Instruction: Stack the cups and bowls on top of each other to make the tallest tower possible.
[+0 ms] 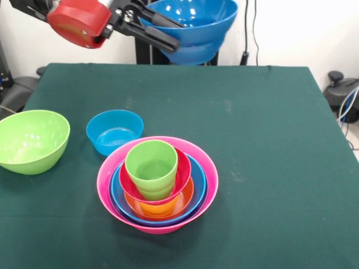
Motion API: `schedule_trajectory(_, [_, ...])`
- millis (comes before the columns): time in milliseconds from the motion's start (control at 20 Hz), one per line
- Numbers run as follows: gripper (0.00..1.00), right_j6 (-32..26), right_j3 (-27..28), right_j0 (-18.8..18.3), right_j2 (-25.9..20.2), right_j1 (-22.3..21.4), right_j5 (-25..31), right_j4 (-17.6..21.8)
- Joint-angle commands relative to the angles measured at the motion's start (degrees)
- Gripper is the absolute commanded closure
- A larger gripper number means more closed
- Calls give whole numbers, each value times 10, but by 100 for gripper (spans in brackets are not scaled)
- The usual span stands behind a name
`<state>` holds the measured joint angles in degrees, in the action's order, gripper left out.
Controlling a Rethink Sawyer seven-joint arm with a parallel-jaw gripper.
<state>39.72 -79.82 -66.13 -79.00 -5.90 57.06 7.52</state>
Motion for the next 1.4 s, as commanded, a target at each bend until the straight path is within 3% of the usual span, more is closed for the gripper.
schedule_trajectory(50, [100, -191, 59, 40, 16, 41, 37, 40])
schedule_trajectory(850, [100, -229, 117, 51, 29, 57, 80, 53])
schedule_trajectory(1400, [100, -235, 113, 49, 26, 51, 97, 59])
